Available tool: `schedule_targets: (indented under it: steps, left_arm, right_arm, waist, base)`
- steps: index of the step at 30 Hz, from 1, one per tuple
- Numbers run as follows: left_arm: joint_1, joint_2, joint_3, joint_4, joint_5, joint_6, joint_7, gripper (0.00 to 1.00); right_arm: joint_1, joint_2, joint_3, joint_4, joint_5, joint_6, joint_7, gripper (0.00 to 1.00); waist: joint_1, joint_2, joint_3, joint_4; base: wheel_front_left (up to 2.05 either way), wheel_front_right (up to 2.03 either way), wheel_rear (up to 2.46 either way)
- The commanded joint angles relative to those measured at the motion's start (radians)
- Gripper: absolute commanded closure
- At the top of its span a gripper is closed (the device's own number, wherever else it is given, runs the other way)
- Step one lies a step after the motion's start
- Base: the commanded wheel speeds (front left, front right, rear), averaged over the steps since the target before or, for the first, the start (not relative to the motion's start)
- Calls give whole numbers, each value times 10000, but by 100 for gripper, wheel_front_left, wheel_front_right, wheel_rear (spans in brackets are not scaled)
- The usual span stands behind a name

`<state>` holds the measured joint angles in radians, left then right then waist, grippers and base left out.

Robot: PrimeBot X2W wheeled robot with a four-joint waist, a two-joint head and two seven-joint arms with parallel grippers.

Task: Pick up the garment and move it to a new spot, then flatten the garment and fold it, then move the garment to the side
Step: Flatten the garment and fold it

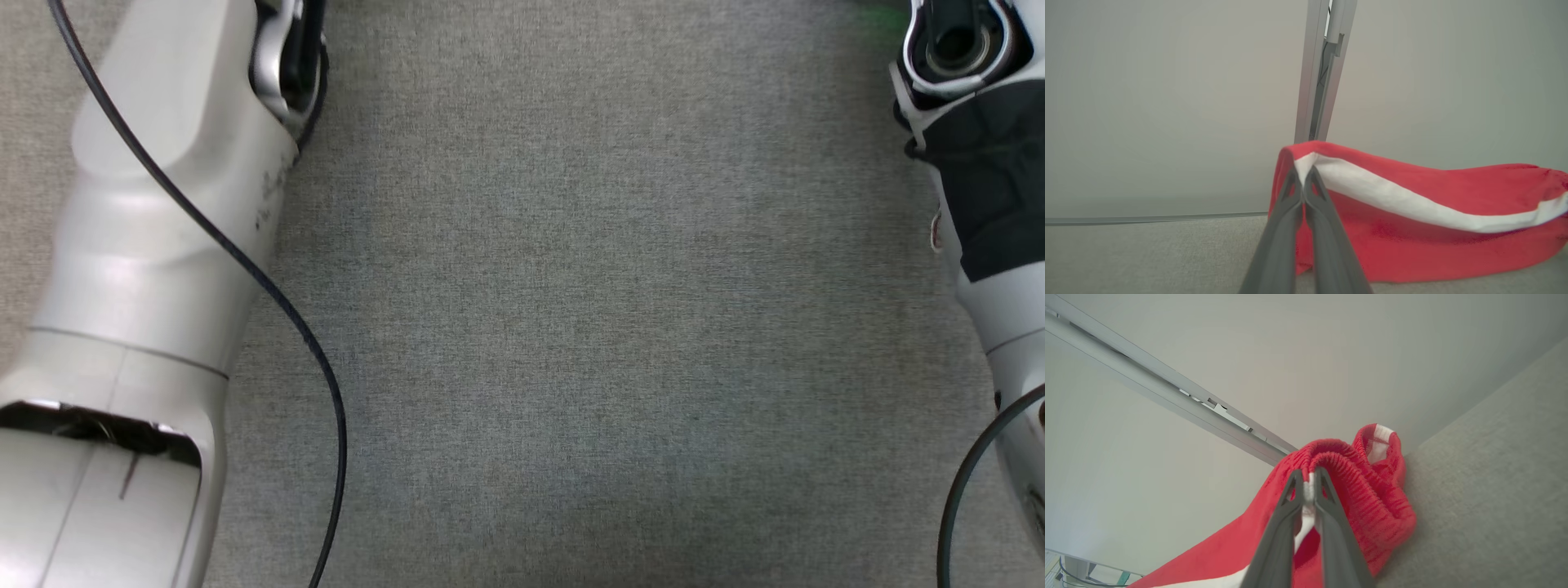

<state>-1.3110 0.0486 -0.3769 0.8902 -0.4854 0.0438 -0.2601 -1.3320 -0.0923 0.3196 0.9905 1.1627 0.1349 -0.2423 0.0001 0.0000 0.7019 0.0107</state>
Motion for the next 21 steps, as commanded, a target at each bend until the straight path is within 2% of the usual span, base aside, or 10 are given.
schedule_targets:
  steps: [1, 7, 14, 21]
  left_arm:
    - [265, 38, -37, 114, 14, -101, -31, 100]
    - [1366, 36, -287, 467, -337, -235, -32, 100]
    - [2499, 39, -1087, 969, -742, -314, -32, 100]
    - [3262, 38, -1895, 1524, -1251, -456, -32, 100]
  right_arm:
    - [787, 28, 31, 300, 365, -76, 189, 100]
    - [1680, -84, 417, 299, 1232, -76, 1183, 100]
    - [2352, -359, 877, 973, 1547, -76, 2003, 100]
    - [2746, -365, 1324, 1646, 1477, -64, 2676, 100]
  waist:
    - [-1, 0, -233, -48]
    - [-1, 0, -1038, -42]
    - [-1, 0, -2112, -29]
    - [-1, 0, -2986, 22]
  base:
    - [0, 0, 0]
    - [0, 0, 0]
    - [0, 0, 0]
    - [0, 0, 0]
